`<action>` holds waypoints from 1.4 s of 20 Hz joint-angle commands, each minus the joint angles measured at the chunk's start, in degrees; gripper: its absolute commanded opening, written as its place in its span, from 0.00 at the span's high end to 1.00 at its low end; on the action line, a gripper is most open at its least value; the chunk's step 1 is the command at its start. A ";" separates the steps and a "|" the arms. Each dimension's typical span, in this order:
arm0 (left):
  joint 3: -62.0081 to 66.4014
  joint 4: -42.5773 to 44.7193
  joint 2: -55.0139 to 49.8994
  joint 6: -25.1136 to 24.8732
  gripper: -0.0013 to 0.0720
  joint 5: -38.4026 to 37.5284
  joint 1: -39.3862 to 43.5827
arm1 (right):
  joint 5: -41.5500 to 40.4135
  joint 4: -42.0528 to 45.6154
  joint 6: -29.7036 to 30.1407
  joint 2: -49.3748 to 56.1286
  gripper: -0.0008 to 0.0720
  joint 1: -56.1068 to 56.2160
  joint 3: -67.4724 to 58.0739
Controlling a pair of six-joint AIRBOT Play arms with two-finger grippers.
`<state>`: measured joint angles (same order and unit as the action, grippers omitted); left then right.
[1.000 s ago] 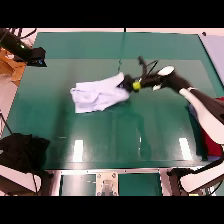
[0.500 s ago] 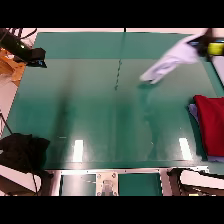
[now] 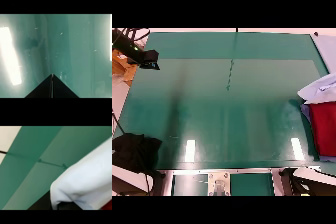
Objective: Fold the shirts.
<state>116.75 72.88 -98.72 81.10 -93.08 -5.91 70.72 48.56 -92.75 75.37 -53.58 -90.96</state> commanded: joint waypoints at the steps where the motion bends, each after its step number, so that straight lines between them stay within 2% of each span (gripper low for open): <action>1: -1.77 -0.02 0.02 0.02 0.96 0.00 0.00 | -0.39 0.92 1.75 0.28 0.97 -3.78 0.04; 3: -1.77 -0.22 0.02 0.09 0.96 -0.02 0.00 | -0.28 -2.64 3.43 1.36 0.97 -3.74 0.02; 5: -1.77 -1.31 0.02 0.52 0.96 -0.76 0.00 | 1.22 -0.13 2.84 1.29 0.97 -3.82 0.02; 7: -1.77 -2.01 0.02 0.50 0.96 -0.98 0.04 | 4.00 6.69 -0.87 -0.24 0.97 -5.29 0.02; 10: -1.77 -3.06 0.02 0.50 0.96 -1.05 0.04 | 9.40 12.13 -1.11 -2.25 0.97 -8.98 0.04; 14: -1.77 -4.76 0.02 0.50 0.96 -1.46 0.04 | 21.68 21.18 -0.24 -2.34 0.97 -11.98 1.62; 19: -1.77 -6.03 0.02 0.44 0.96 -3.87 0.04 | 23.65 33.68 -1.60 -4.37 0.96 -12.09 15.28; 21: -1.77 -6.05 0.02 0.28 0.96 -4.15 0.04 | 23.89 41.62 -1.88 -4.37 0.96 -12.09 21.73; 22: -1.77 -6.05 0.02 0.28 0.96 -4.50 0.04 | 23.89 45.72 -3.13 -4.37 0.91 -12.09 24.96; 23: -1.77 -6.05 0.02 0.28 0.96 -5.01 0.04 | 23.91 49.96 -4.81 -4.37 0.63 -12.11 28.50; 24: -1.77 -6.08 0.02 0.31 0.96 -5.09 0.04 | 24.33 52.78 -5.81 -4.37 0.29 -12.20 31.63; 25: -1.77 -6.10 0.02 0.31 0.96 -4.94 0.04 | 25.16 54.93 -6.08 -4.35 0.16 -12.26 34.36; 28: -1.77 -6.19 0.02 -0.13 0.96 -4.22 0.04 | 28.79 58.03 -6.60 -4.09 0.16 -12.24 35.87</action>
<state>115.00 66.85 -98.72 81.49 -97.71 -5.87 96.12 99.98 -97.84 71.13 -65.82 -58.74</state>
